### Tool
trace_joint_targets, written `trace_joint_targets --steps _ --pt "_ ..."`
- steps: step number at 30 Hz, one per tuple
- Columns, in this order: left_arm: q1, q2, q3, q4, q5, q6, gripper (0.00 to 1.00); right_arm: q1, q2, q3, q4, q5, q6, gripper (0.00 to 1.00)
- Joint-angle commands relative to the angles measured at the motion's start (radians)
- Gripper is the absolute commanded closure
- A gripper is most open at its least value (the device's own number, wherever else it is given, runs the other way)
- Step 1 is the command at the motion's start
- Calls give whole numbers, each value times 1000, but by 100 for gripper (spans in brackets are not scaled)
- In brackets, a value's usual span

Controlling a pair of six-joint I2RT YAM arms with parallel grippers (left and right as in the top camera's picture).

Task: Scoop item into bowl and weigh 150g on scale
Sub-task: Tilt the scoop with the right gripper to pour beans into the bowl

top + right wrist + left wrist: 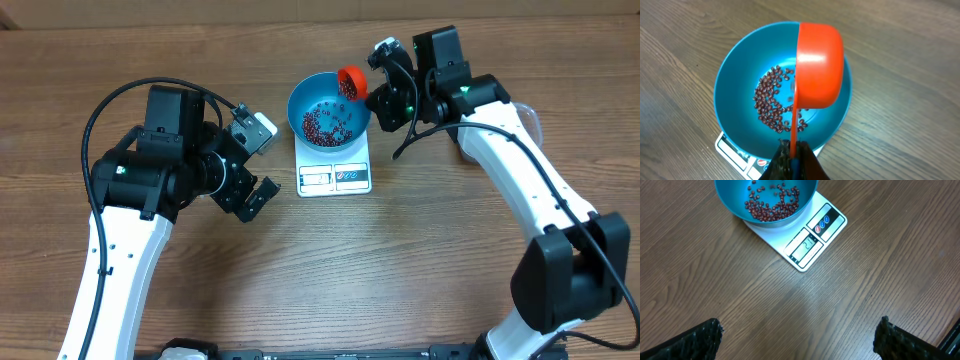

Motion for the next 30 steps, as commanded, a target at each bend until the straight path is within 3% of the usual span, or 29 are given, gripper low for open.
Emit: trace_joint_targets --steps 1,7,16,30 --pt "5 6 16 -2 18 23 0 1 -58 35 3 48 -11 96" --pt "5 6 16 -2 18 23 0 23 -68 35 -12 117 -45 96" --pt "5 6 16 -2 18 23 0 138 -68 35 -19 390 -65 96" --pt "5 6 16 -2 18 23 0 155 -78 35 -19 399 -68 97"
